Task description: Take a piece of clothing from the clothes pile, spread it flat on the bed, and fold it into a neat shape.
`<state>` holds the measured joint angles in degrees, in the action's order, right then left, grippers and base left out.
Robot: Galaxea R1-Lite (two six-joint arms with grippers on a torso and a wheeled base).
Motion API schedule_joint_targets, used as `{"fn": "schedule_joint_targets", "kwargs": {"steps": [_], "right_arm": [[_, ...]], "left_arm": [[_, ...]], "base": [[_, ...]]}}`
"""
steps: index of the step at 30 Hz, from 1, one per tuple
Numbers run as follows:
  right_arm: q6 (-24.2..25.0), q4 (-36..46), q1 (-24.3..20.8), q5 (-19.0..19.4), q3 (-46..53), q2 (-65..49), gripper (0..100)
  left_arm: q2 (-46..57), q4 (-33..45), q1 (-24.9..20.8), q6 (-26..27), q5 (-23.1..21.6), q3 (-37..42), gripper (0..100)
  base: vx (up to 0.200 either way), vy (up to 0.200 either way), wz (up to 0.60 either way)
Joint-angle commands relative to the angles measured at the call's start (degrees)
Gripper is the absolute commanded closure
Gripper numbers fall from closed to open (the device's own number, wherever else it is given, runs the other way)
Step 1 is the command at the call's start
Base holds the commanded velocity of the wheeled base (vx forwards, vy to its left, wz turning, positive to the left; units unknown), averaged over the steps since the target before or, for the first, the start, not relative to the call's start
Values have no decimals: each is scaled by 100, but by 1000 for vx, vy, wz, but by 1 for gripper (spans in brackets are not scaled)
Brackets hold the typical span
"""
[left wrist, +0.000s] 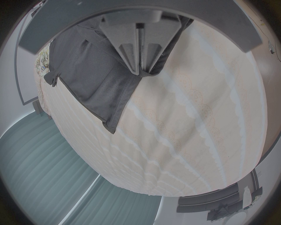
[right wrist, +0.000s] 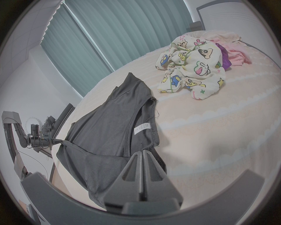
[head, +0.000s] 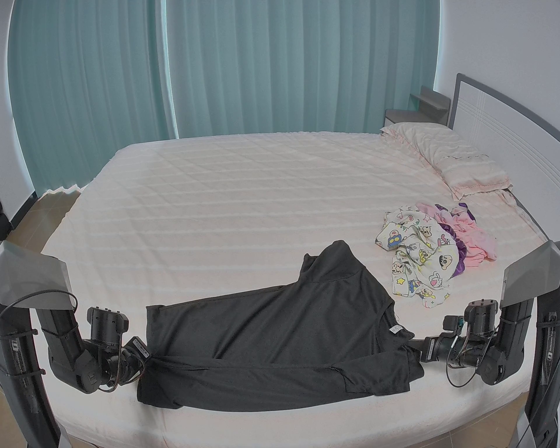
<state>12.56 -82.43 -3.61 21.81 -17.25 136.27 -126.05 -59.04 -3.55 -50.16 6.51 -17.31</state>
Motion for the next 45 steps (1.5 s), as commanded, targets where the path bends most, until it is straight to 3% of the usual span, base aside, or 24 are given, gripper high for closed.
{"fn": "schedule_joint_targets", "kwargs": {"steps": [1, 12, 13, 22, 25, 28, 35, 45], "right_arm": [[19, -27, 71, 16, 2, -21, 100], [36, -537, 80, 8, 213, 207, 100], [36, -537, 80, 8, 213, 207, 0], [282, -555, 194, 78, 292, 93, 0], [687, -634, 159, 473, 538, -118, 0], [722, -634, 124, 728, 661, -215, 0], [722, -625, -149, 711, 644, -4, 0], [669, -660, -114, 684, 565, 93, 0]], "left_arm": [[2, -2, 3, -2, 8, 0, 100], [-16, -2, 3, -2, 8, 8, 100], [-16, -2, 3, -2, 8, 8, 100], [-60, -2, 3, -2, -1, 8, 100], [-51, -2, 3, -2, 8, 8, 100], [-51, -2, 3, -2, 8, 8, 100], [-51, -2, 12, -2, 8, 8, 100], [-51, -2, 12, -2, 8, 0, 100]], "base": [[0, 0, 0], [0, 0, 0], [0, 0, 0], [0, 0, 0], [0, 0, 0], [0, 0, 0], [0, 0, 0], [0, 0, 0]]}}
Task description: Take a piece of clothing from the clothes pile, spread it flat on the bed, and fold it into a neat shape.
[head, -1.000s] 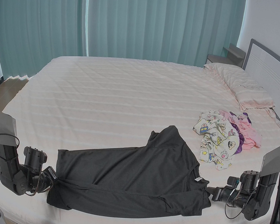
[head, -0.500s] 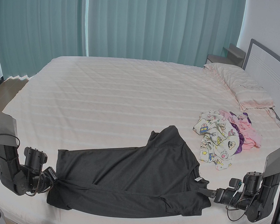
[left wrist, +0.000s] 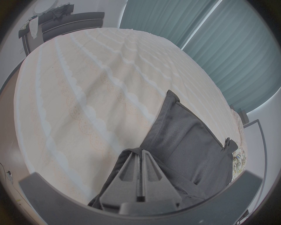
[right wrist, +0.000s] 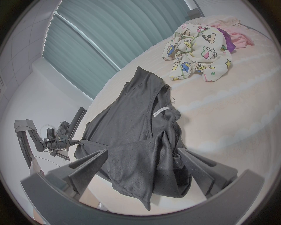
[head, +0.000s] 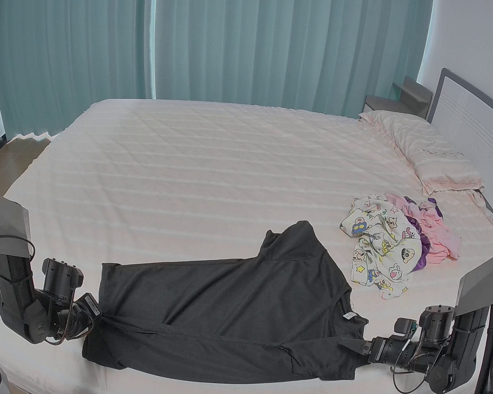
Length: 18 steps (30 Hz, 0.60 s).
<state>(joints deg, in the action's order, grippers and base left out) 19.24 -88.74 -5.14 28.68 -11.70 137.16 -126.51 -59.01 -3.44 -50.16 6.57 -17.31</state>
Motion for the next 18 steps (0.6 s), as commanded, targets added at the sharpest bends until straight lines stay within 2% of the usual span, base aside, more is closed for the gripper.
{"fn": "schedule_joint_targets", "kwargs": {"steps": [1, 7, 18], "right_arm": [[1, -83, 57, -3, 28, -66, 0], [-8, -83, 57, -3, 291, -620, 0], [-16, -83, 31, -3, 239, -172, 0]], "left_arm": [[-5, -5, 1, -2, 2, 0, 100], [-5, -5, 1, -2, 2, 0, 100], [-5, -5, 1, 7, 2, 0, 100]], "base": [[0, 0, 0], [0, 0, 0], [0, 0, 0]]}}
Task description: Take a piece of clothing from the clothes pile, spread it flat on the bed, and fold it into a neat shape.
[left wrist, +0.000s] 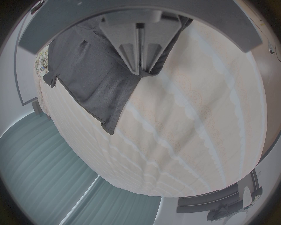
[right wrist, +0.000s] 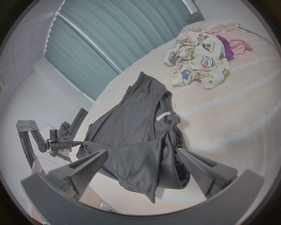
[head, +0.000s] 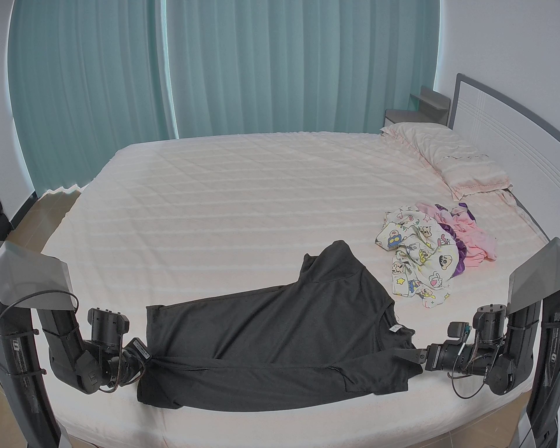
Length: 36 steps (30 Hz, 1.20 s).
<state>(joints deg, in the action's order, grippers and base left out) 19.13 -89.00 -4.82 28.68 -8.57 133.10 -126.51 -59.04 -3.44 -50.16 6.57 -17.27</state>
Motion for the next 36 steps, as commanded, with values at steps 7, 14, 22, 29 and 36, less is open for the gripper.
{"fn": "schedule_joint_targets", "kwargs": {"steps": [7, 14, 22, 29, 36], "right_arm": [[-5, -56, -2, -3, -242, 472, 0], [-5, -56, -99, -12, -382, 744, 0], [-5, -56, 51, -12, -373, 603, 100], [-5, -56, 121, -3, -215, 146, 100], [21, -64, 121, -3, -163, -109, 100]], "left_arm": [[-5, -2, 1, -2, 2, 5, 100], [-5, -2, 1, -2, 2, -4, 100], [30, -2, 1, 24, 20, 22, 100], [118, -2, 10, 59, 37, 75, 100], [769, 33, 1, 288, 37, 479, 100]], "base": [[0, 0, 0], [0, 0, 0], [0, 0, 0], [0, 0, 0], [0, 0, 0]]}}
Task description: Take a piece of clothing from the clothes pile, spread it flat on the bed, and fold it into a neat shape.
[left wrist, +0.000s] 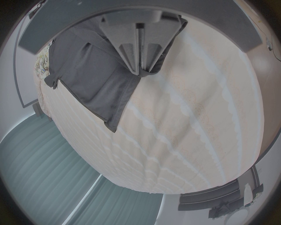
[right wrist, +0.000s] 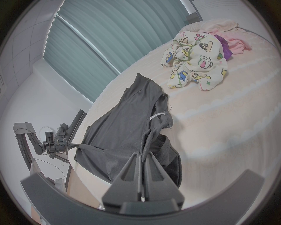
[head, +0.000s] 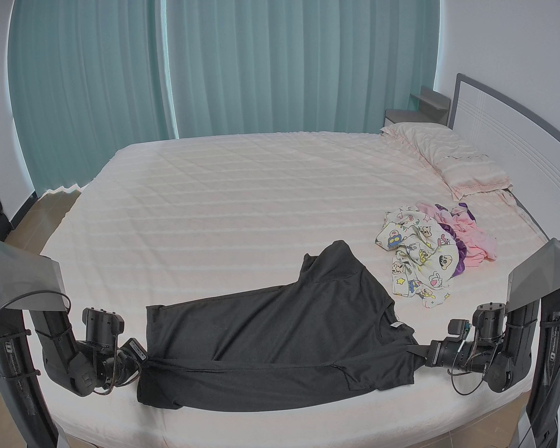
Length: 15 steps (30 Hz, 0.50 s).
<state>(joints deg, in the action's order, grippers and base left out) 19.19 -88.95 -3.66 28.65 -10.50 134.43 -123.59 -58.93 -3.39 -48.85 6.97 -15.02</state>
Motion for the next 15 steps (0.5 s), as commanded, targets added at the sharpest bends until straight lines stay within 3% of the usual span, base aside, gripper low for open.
{"fn": "schedule_joint_targets", "kwargs": {"steps": [1, 6, 15], "right_arm": [[15, -69, 5, 0, 48, -259, 100], [-12, -69, 14, 0, 162, -268, 100], [-187, -69, 190, 9, 329, -320, 100]], "left_arm": [[608, 31, -4, 271, -3, 359, 100], [1003, 39, -206, 692, -3, 860, 100], [1575, 110, -672, 851, -3, 1467, 100]], "base": [[0, 0, 0], [0, 0, 0], [0, 0, 0]]}}
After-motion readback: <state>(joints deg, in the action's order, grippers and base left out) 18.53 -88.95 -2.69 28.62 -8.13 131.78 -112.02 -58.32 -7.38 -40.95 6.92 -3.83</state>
